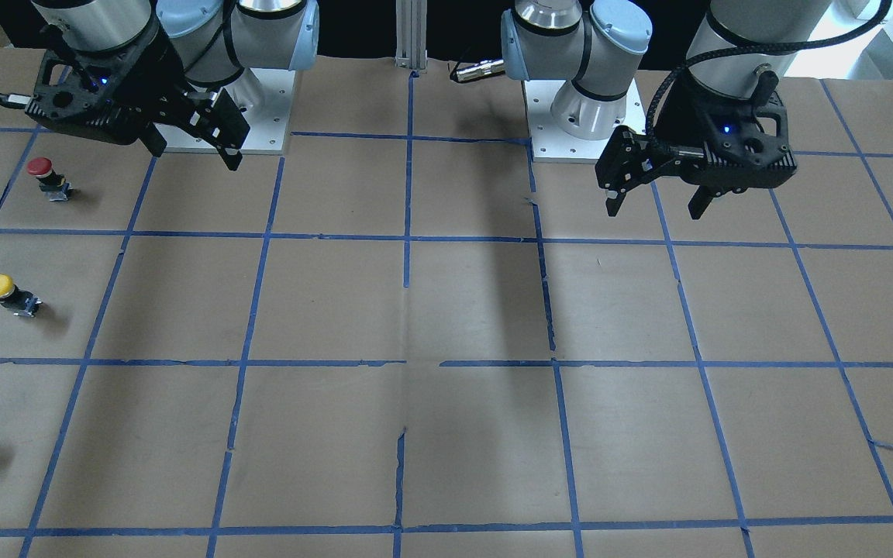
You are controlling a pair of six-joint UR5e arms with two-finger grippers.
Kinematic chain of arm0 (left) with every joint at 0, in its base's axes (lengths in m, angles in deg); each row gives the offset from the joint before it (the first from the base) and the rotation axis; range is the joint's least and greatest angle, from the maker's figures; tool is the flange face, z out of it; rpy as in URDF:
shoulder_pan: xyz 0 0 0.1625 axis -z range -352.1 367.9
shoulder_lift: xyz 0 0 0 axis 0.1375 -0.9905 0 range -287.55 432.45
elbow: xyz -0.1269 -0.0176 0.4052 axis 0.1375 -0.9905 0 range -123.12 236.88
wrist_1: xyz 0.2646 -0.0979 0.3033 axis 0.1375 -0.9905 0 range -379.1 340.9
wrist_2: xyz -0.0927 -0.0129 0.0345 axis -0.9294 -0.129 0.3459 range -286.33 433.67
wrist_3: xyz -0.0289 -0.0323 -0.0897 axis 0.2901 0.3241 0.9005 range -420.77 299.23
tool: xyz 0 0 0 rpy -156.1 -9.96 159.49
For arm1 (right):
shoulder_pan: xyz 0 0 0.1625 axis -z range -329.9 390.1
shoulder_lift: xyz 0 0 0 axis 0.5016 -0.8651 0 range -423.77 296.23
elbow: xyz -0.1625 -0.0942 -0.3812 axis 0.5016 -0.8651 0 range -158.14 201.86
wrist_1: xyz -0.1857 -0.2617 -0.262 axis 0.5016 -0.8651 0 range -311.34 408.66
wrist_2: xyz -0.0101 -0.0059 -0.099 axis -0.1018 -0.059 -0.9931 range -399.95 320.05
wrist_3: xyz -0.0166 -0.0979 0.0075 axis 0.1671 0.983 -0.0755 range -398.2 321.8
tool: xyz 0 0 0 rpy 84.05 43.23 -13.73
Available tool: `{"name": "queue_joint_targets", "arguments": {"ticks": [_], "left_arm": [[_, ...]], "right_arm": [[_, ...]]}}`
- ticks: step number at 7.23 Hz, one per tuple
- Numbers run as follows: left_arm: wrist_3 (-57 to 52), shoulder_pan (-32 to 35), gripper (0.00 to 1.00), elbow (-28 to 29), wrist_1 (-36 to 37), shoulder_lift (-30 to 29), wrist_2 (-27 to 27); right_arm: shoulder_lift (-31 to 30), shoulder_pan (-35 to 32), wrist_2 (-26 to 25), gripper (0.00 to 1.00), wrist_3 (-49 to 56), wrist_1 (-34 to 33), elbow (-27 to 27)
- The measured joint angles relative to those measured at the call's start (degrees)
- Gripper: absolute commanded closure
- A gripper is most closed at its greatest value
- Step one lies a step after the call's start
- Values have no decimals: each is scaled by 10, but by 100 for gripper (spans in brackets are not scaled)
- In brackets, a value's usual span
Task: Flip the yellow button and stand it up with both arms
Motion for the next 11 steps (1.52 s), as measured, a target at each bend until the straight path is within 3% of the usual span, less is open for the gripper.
{"name": "queue_joint_targets", "arguments": {"ticks": [4,11], "left_arm": [[1,1,0,0,1,-1,0],[1,-1,0,0,1,-2,-17]], "right_arm": [[0,7,-46,0,0,24,3],[-4,8,-45,0,-2,20,-3]]}}
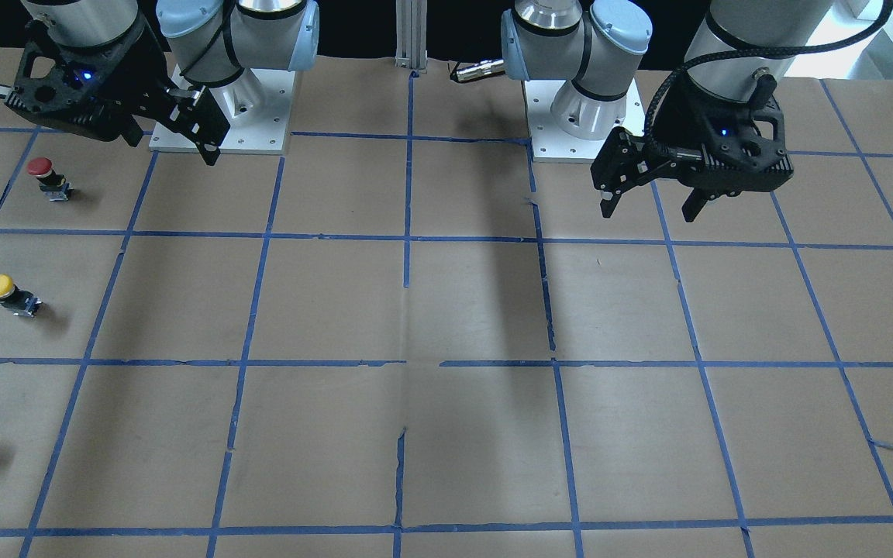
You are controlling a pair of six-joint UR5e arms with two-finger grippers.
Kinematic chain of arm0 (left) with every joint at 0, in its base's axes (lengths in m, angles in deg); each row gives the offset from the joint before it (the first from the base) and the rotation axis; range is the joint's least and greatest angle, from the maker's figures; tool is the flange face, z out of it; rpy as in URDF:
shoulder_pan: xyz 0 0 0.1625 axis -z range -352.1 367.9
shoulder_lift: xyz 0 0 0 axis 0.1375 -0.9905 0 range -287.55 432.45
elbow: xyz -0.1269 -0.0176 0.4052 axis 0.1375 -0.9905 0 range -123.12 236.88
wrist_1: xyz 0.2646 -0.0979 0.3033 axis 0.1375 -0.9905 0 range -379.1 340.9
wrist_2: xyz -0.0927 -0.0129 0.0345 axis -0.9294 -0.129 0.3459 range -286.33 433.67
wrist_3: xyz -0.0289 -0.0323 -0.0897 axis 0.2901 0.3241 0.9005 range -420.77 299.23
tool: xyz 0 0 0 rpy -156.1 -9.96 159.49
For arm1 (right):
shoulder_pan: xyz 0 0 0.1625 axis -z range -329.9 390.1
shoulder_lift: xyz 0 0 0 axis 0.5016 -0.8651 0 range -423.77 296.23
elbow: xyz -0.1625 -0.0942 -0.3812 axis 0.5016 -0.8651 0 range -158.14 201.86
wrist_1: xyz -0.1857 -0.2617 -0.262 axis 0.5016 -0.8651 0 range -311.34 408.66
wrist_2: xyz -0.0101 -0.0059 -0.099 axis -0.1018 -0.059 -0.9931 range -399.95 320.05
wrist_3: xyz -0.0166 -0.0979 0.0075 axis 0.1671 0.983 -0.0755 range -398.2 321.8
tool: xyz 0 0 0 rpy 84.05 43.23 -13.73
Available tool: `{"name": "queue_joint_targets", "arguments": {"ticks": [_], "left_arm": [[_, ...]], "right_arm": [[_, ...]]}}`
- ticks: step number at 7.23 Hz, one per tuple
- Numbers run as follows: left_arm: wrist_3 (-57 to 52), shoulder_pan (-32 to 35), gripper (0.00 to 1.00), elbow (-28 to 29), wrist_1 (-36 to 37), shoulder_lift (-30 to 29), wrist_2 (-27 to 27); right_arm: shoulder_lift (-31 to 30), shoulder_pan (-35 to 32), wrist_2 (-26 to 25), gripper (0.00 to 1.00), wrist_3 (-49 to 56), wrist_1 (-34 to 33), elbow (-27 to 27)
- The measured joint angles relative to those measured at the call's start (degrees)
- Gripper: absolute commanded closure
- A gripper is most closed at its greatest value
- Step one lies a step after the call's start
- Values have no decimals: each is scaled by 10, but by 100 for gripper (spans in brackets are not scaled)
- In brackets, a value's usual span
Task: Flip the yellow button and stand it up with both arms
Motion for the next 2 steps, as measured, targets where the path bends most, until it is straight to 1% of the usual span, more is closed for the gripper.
{"name": "queue_joint_targets", "arguments": {"ticks": [2], "left_arm": [[0,-1,0,0,0,0,-3]], "right_arm": [[0,0,1,0,0,0,0]]}}
